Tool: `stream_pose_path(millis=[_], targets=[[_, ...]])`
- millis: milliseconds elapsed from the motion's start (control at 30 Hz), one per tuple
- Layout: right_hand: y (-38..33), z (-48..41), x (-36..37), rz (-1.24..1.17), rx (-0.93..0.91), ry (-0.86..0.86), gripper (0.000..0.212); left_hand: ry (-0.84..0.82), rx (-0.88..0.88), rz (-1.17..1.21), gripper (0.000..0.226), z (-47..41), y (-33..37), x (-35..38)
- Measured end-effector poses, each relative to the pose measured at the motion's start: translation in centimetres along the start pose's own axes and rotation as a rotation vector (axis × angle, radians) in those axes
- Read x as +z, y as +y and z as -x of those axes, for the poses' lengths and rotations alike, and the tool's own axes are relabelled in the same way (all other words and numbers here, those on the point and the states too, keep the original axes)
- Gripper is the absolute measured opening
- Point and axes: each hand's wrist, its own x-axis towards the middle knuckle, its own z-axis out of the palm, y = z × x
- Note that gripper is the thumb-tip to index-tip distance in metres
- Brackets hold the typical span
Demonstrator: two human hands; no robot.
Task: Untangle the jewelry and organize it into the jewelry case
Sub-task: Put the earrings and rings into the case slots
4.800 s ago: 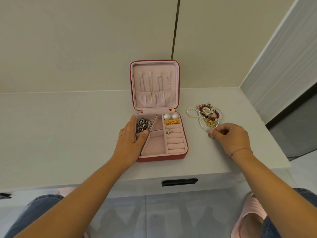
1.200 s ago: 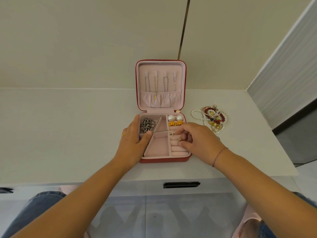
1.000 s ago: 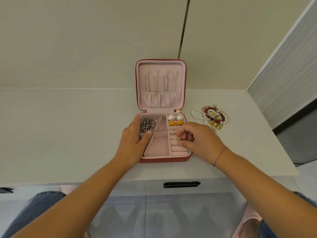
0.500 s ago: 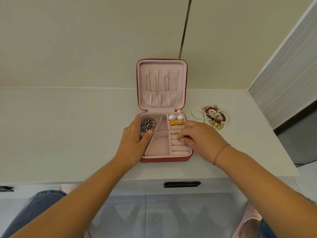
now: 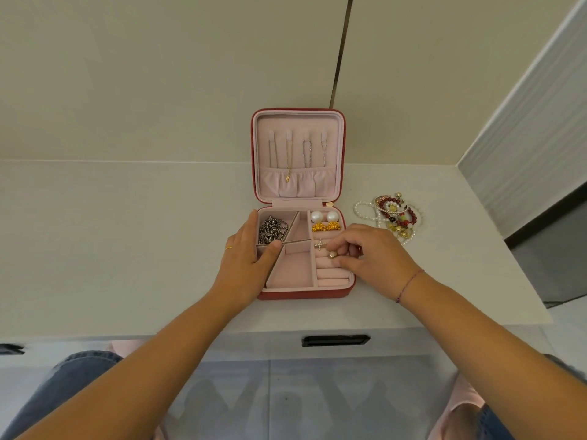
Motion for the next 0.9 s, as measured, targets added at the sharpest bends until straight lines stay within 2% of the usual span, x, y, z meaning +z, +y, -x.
stream_pose_path(millis=[233,400,633,900], targets=[[0.3,-0.1,0.3,-0.072,0.011,0.063,0.016,-0.002,0.012,0.011,0.047,-0.2,-0.5,0.2],[0.1,-1.9,-0.8,-0.08,-0.009,0.264,0.015,0.0,0.01,0.026,0.046,-0.2,-0.4,0.2],[-0.2,-3.4,0.6,0.047,-0.067,0.128,0.015,-0.007,-0.015,0.013,0.057,-0.2,-0.5,0.1],[-0.4,-3.5,0.8,0.146,-0.095,0.08,0.017,-0.006,0.001,0.03,0.05,-0.2,-0.6,0.1]])
